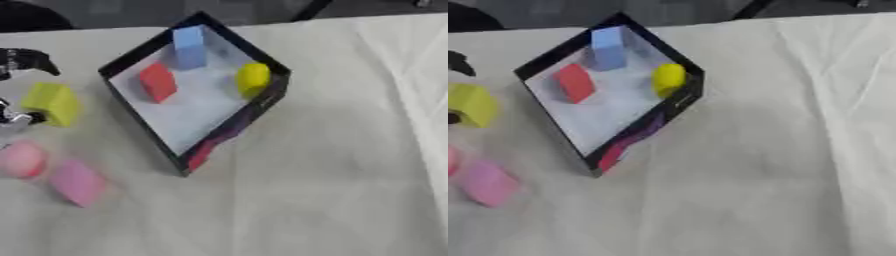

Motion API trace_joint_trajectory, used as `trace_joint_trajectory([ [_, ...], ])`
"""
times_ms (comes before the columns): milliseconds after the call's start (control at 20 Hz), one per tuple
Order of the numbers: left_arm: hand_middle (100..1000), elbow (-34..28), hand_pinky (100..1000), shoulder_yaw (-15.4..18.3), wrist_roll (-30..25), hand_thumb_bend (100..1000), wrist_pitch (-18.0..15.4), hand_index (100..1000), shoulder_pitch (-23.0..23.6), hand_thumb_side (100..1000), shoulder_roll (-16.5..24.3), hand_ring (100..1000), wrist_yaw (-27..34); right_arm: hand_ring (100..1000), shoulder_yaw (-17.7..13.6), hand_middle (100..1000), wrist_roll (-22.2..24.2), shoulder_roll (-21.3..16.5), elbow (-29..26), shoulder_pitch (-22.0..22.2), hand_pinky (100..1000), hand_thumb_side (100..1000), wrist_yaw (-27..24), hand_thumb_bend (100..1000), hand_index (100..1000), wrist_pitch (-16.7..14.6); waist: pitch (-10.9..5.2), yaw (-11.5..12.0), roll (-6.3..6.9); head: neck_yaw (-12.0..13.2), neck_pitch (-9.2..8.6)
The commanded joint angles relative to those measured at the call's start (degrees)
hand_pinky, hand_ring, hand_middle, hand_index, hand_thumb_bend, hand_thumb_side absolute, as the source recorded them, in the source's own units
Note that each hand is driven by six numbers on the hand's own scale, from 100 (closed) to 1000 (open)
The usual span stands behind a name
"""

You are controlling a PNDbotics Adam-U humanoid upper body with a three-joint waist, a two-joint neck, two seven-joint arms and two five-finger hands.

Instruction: Pick up objects on the table and place them in the box.

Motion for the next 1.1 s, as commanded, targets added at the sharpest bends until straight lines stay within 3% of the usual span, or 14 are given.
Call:
trace_joint_trajectory([
  [50,793,0.2,935,0.8,-10.4,423,-11.4,886,-1.2,229,1.6,1000,0.4,607,-0.6,607,0.2,-0.9,-0.2,-0.5,911,513,0.5,100,836,0.0,0.10,-0.2,0.42,0.0,-0.74],
  [300,792,1.3,935,0.7,-12.8,442,-11.7,886,-1.1,229,1.4,1000,-0.6,606,-0.7,605,0.1,-0.8,-0.1,-0.6,911,512,0.6,100,835,-0.1,0.54,-0.9,0.42,0.2,-1.14],
  [850,813,2.7,874,1.3,-16.9,428,-10.7,893,-1.0,264,1.0,844,-3.3,603,-0.8,601,-0.4,-0.5,-0.3,-0.5,909,510,0.9,100,830,0.0,1.46,-1.2,0.24,0.7,-1.69],
  [1100,760,4.0,795,1.9,-16.5,368,-10.1,868,-0.8,194,0.8,717,-1.5,603,-0.9,600,-0.4,-0.3,-0.3,-0.3,909,508,1.2,100,830,0.0,1.63,-1.3,0.06,1.0,-1.81],
])
